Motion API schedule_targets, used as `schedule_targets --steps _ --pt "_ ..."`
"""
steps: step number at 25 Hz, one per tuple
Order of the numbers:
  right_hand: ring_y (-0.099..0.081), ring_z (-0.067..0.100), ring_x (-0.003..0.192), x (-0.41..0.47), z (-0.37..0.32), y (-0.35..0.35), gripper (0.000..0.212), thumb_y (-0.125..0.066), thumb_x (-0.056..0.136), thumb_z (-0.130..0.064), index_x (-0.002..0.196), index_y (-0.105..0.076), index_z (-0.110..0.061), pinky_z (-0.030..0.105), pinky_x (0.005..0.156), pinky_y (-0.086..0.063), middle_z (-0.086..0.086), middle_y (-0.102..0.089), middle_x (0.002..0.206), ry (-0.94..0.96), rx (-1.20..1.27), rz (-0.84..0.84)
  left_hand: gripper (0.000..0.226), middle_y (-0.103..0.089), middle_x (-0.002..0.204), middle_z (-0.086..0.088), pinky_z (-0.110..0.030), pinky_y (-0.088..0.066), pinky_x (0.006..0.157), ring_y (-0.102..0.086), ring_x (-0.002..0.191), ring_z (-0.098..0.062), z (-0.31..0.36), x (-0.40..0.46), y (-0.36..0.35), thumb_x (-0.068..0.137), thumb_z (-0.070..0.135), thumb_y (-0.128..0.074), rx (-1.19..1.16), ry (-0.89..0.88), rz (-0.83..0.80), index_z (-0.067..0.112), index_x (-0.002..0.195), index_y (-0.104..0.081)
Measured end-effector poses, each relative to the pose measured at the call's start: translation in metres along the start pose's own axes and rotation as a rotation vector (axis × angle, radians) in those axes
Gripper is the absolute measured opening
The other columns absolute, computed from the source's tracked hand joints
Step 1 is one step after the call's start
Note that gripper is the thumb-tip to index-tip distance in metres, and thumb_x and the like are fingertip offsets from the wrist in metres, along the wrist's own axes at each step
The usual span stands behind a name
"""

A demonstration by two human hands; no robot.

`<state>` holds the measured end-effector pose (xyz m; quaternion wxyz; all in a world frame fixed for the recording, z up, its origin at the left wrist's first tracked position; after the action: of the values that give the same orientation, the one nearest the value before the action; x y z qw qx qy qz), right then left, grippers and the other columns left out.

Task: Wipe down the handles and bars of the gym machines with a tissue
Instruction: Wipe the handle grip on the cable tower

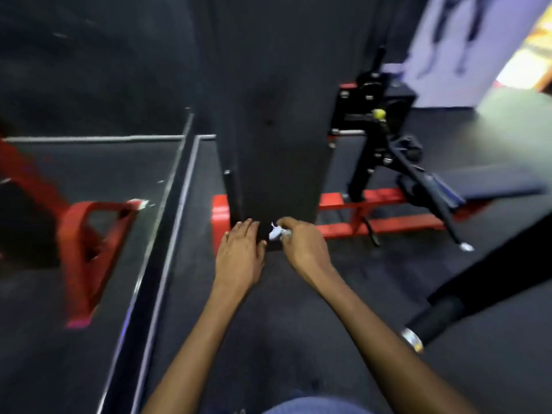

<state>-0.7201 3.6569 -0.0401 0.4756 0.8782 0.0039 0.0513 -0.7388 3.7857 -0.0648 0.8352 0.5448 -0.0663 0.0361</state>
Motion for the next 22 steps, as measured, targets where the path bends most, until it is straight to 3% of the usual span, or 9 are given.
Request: schedule_targets --steps 4,8,10,13,15,17,19,20,22 --pt "-0.06 0.024 0.086 -0.029 0.039 0.048 0.029 -0.052 0.078 -0.001 0.09 -0.072 -0.019 0.033 0.075 -0.047 0.006 -0.065 0.089 -0.164 0.029 0.274 0.05 -0.037 0.152 -0.01 -0.039 -0.023 0.116 -0.031 0.142 -0.024 0.058 0.028 -0.012 0.098 0.023 -0.048 -0.096 -0.327 -0.056 0.009 0.145 -0.039" --pt "-0.05 0.008 0.076 -0.099 0.079 0.122 0.027 -0.053 0.069 0.014 0.076 -0.069 -0.007 0.016 0.073 -0.037 0.001 -0.057 0.082 -0.346 -0.061 0.678 0.049 -0.036 0.152 -0.01 -0.037 -0.021 0.117 -0.03 0.143 -0.024 0.136 0.032 -0.022 0.099 0.023 -0.046 -0.281 -0.616 -0.109 0.008 0.145 -0.037" --pt "-0.053 0.015 0.074 -0.131 0.109 0.14 0.02 -0.058 0.071 0.009 0.075 -0.069 -0.007 0.022 0.07 -0.038 0.005 -0.06 0.079 -0.457 -0.15 0.711 0.05 -0.039 0.15 -0.013 -0.04 -0.025 0.116 -0.035 0.14 -0.026 0.175 0.027 -0.025 0.099 0.029 -0.041 -0.391 -0.738 -0.112 0.005 0.143 -0.041" --pt "-0.054 0.022 0.07 -0.157 0.14 0.14 0.009 -0.058 0.076 -0.013 0.068 -0.059 -0.008 0.034 0.063 -0.039 0.002 -0.057 0.068 -0.741 -0.013 0.639 0.058 -0.037 0.151 -0.013 -0.042 -0.028 0.115 -0.033 0.141 -0.026 0.234 0.012 -0.023 0.096 0.035 -0.03 -0.601 -0.93 -0.15 0.004 0.145 -0.038" --pt "-0.054 0.023 0.072 -0.169 0.134 0.132 0.012 -0.058 0.079 -0.015 0.07 -0.055 -0.007 0.037 0.064 -0.041 0.005 -0.061 0.072 -0.742 -0.06 0.643 0.058 -0.029 0.155 -0.011 -0.043 -0.025 0.117 -0.026 0.145 -0.023 0.269 0.0 -0.016 0.097 0.034 -0.033 -0.703 -1.048 -0.181 0.006 0.148 -0.03" --pt "-0.054 0.02 0.074 -0.184 0.121 0.121 0.007 -0.055 0.082 -0.005 0.076 -0.06 -0.004 0.032 0.065 -0.041 0.01 -0.062 0.081 -0.724 -0.102 0.592 0.061 -0.021 0.158 -0.013 -0.049 -0.024 0.117 -0.019 0.147 -0.024 0.298 -0.008 -0.01 0.1 0.036 -0.036 -0.763 -1.175 -0.153 0.005 0.15 -0.023" --pt "-0.048 0.007 0.066 -0.185 0.11 0.11 0.011 -0.056 0.084 0.002 0.085 -0.067 0.001 0.016 0.062 -0.034 0.004 -0.057 0.076 -0.612 -0.16 0.491 0.065 -0.016 0.159 -0.015 -0.053 -0.022 0.116 -0.015 0.148 -0.025 0.317 -0.009 -0.006 0.101 0.041 -0.035 -0.825 -1.268 -0.105 0.006 0.152 -0.015" --pt "-0.048 0.001 0.062 -0.184 0.115 0.111 0.01 -0.059 0.084 0.0 0.085 -0.069 0.002 0.01 0.056 -0.031 -0.004 -0.052 0.07 -0.608 -0.081 0.496 0.066 -0.012 0.159 -0.013 -0.053 -0.021 0.117 -0.013 0.148 -0.026 0.323 -0.009 -0.006 0.101 0.043 -0.035 -0.857 -1.299 -0.083 0.01 0.153 -0.009" --pt "-0.055 0.011 0.071 -0.177 0.127 0.128 0.011 -0.059 0.086 -0.003 0.085 -0.069 0.002 0.013 0.059 -0.034 -0.007 -0.049 0.073 -0.675 -0.059 0.621 0.072 0.001 0.161 0.002 -0.05 -0.018 0.118 -0.008 0.149 -0.021 0.331 -0.012 -0.009 0.1 0.046 -0.036 -0.921 -1.329 -0.041 0.026 0.154 0.006"
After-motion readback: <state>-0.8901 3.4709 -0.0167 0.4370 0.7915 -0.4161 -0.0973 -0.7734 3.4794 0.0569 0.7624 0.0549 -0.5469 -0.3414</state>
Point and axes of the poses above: each hand's wrist, its own x-axis towards the middle knuckle, its own y-axis out of the back of the hand, z = x × y, the point moved 6 cm from there along x, towards the middle knuckle
